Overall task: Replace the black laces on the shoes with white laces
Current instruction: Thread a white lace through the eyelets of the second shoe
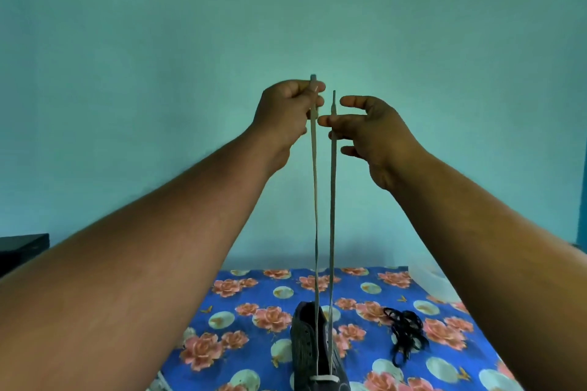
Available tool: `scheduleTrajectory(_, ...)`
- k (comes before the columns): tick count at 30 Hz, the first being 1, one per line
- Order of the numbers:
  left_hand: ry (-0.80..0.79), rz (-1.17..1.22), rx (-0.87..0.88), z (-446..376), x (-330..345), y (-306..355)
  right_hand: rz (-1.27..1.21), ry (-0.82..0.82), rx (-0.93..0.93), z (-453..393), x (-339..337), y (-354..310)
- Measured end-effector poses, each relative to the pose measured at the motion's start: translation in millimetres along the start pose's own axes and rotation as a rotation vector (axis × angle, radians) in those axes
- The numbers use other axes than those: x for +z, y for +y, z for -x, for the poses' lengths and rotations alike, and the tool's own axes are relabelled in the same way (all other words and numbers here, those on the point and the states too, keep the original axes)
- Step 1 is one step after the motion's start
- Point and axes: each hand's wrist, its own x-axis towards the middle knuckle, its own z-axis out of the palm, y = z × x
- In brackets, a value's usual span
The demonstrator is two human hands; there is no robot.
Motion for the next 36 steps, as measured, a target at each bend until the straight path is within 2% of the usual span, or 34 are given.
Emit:
scheduleTrajectory(6,0.038,0.019,0.024,-5.1,1.9,8.8,-0.083,0.002,-0.021,5.0,3.5,3.5)
scheduleTrajectory(10,0.043,0.056,-0.103,5.7,-2.5,-14.5,-0.171,-0.024,0.063,13.4,-1.7,19.8)
scheduleTrajectory(13,-0.006,-0.166,-0.18,28.2,-8.1,-57.8,-0.039,-0.038,0.122,26.0,-10.4,54.9)
scheduleTrajectory(16,-0.129,-0.517,-0.2,65.7,-18.2,-120.1,0.187,-0.081,0.15,45.3,-21.1,116.2)
scheduleTrajectory(20,-0.399,-0.783,-0.266,129.7,-27.8,-197.1,0.562,-0.271,0.164,85.8,-33.3,196.2)
scheduleTrajectory(24,-0.585,-1.081,-0.373,196.7,-20.1,-248.8,0.805,-0.454,0.166,128.4,-31.7,254.0)
scheduleTrajectory(26,-0.647,-1.063,-0.389,222.4,-13.0,-263.8,0.934,-0.491,0.127,147.1,-25.2,271.0)
scheduleTrajectory(28,-0.656,-0.998,-0.344,242.3,-5.3,-274.2,0.934,-0.503,0.12,163.8,-17.0,276.2)
scheduleTrajectory(33,-0.713,-0.698,-0.38,275.1,7.9,-288.5,1.1,-0.583,0.099,184.1,-3.0,287.2)
scheduleTrajectory(36,-0.655,-0.585,-0.379,289.8,10.9,-298.5,1.053,-0.566,0.107,187.9,-3.1,297.2)
